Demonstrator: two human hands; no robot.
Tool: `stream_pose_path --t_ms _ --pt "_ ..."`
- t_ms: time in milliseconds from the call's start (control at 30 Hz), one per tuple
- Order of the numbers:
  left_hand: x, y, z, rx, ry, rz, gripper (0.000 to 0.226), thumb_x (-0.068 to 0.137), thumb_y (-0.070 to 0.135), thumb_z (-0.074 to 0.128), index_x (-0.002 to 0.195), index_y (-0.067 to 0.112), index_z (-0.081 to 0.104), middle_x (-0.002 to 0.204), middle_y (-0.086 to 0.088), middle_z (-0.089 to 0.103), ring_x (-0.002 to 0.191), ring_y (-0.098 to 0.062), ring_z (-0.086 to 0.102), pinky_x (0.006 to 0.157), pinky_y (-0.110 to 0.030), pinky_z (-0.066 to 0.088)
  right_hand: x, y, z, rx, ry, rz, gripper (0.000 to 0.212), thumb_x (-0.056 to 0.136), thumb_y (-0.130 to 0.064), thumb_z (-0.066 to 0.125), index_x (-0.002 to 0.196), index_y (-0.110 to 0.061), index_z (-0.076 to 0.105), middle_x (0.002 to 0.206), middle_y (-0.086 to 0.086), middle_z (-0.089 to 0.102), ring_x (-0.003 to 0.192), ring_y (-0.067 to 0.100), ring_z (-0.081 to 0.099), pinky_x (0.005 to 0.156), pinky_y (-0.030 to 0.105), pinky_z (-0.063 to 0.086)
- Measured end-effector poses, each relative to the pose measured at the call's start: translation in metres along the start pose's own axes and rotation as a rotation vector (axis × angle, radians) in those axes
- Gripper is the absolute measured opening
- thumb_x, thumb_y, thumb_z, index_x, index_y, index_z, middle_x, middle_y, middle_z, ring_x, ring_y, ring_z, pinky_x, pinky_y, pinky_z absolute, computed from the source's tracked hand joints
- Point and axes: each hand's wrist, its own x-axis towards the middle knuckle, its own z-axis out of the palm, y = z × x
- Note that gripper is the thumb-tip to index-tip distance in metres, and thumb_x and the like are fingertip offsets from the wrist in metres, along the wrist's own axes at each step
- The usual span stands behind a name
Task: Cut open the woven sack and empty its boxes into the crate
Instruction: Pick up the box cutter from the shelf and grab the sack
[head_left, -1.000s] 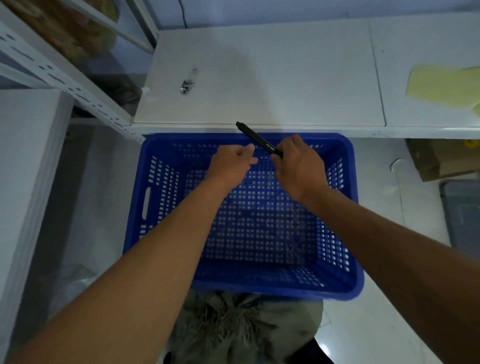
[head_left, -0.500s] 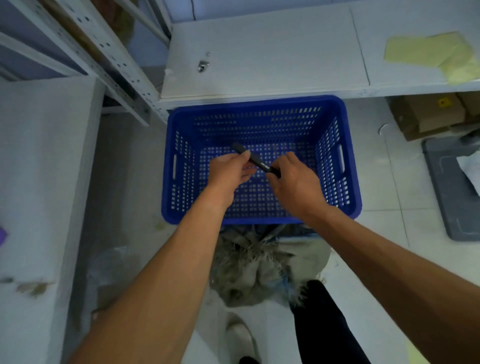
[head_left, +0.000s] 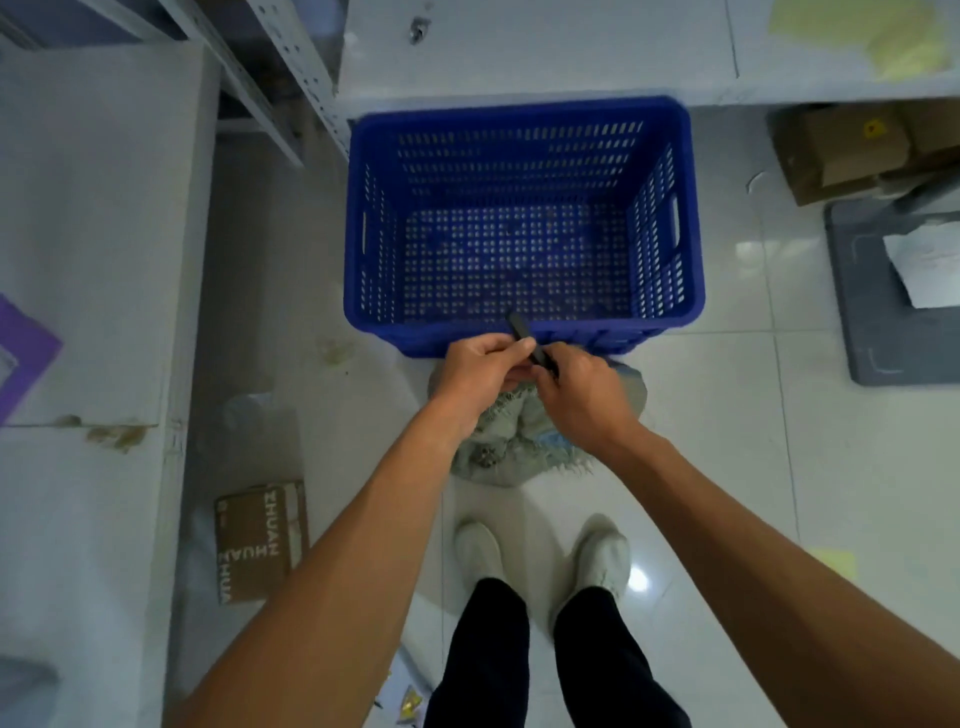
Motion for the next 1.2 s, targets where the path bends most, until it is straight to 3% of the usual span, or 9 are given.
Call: stream_pose_path --t_ms 167,233,333,567,700,800,867,1067,1200 --pt "0.009 -0.047 0.01 0.043 0.049 -0.064 0.023 0.103 0.027 0.058 0.111 0.013 0.074 0.101 -0.006 0.078 0.093 -0.02 0.074 0.084 -0.028 0.056 -0.016 0.04 0.024 -0.046 -0.074 0.092 0.021 0.097 -0.026 0.054 0.101 -0.008 0.063 0.09 0.014 0.069 0.08 0.038 0.063 0.061 0.038 0.043" --pt "0.02 -0.067 0.008 0.235 0.115 -0.042 0.024 0.102 0.024 0.059 0.121 0.017 0.07 0.116 -0.002 0.073 0.105 -0.018 0.068 0.087 -0.027 0.053 -0.018 0.052 0.032 -0.06 -0.108 0.147 0.019 0.097 -0.025 0.052 0.102 -0.009 0.061 0.086 0.011 0.065 0.075 0.034 0.061 0.06 0.037 0.044" --pt "0.038 -0.095 0.005 0.571 0.11 0.005 0.049 0.094 0.034 0.066 0.141 0.024 0.056 0.141 0.0 0.059 0.123 -0.02 0.058 0.104 -0.036 0.048 -0.015 0.072 0.05 -0.073 -0.146 0.186 0.015 0.097 -0.02 0.049 0.104 -0.009 0.057 0.087 0.011 0.065 0.074 0.032 0.061 0.065 0.043 0.052" --pt "0.089 -0.163 0.014 0.757 0.018 -0.08 0.102 0.078 0.041 0.083 0.16 0.022 0.025 0.161 -0.008 0.035 0.146 -0.029 0.037 0.118 -0.046 0.035 0.004 0.111 0.109 -0.092 -0.197 0.196 0.021 0.099 -0.019 0.049 0.107 -0.006 0.063 0.106 0.013 0.055 0.082 0.025 0.05 0.069 0.034 0.038" --pt "0.103 -0.192 0.019 0.859 0.095 -0.145 0.087 0.083 0.044 0.077 0.152 0.01 0.036 0.151 -0.016 0.042 0.133 -0.035 0.047 0.111 -0.043 0.043 0.014 0.126 0.131 -0.071 -0.269 0.199 0.029 0.099 -0.029 0.053 0.111 -0.008 0.068 0.11 0.012 0.056 0.088 0.025 0.052 0.071 0.031 0.036" --pt "0.106 -0.201 0.013 0.937 0.134 -0.123 0.038 0.095 0.034 0.063 0.122 0.006 0.065 0.128 -0.012 0.061 0.111 -0.031 0.061 0.088 -0.032 0.05 0.012 0.128 0.142 -0.063 -0.287 0.2 0.025 0.099 -0.029 0.052 0.109 -0.012 0.069 0.101 0.007 0.058 0.08 0.023 0.051 0.066 0.03 0.035" --pt "0.103 -0.199 0.008 0.838 0.117 -0.119 0.025 0.101 0.026 0.052 0.109 0.008 0.067 0.113 -0.007 0.065 0.103 -0.027 0.063 0.081 -0.03 0.049 0.007 0.126 0.146 -0.093 -0.264 0.169 0.023 0.098 -0.03 0.051 0.102 -0.013 0.067 0.097 0.008 0.064 0.078 0.026 0.056 0.063 0.031 0.035" --pt "0.085 -0.17 0.0 0.558 0.115 -0.097 0.037 0.104 0.037 0.044 0.136 0.021 0.054 0.133 -0.005 0.062 0.121 -0.027 0.057 0.107 -0.043 0.045 -0.002 0.103 0.127 0.051 -0.047 0.182 0.021 0.099 -0.028 0.055 0.096 -0.009 0.064 0.086 0.009 0.064 0.073 0.027 0.057 0.063 0.033 0.04" --pt "0.059 -0.133 0.005 0.449 0.145 -0.075 0.036 0.106 0.034 0.048 0.139 0.02 0.053 0.126 -0.001 0.062 0.115 -0.022 0.059 0.1 -0.037 0.048 -0.011 0.074 0.096 0.189 0.0 0.204 0.023 0.1 -0.031 0.054 0.095 -0.011 0.065 0.08 0.005 0.064 0.069 0.023 0.059 0.06 0.034 0.043"
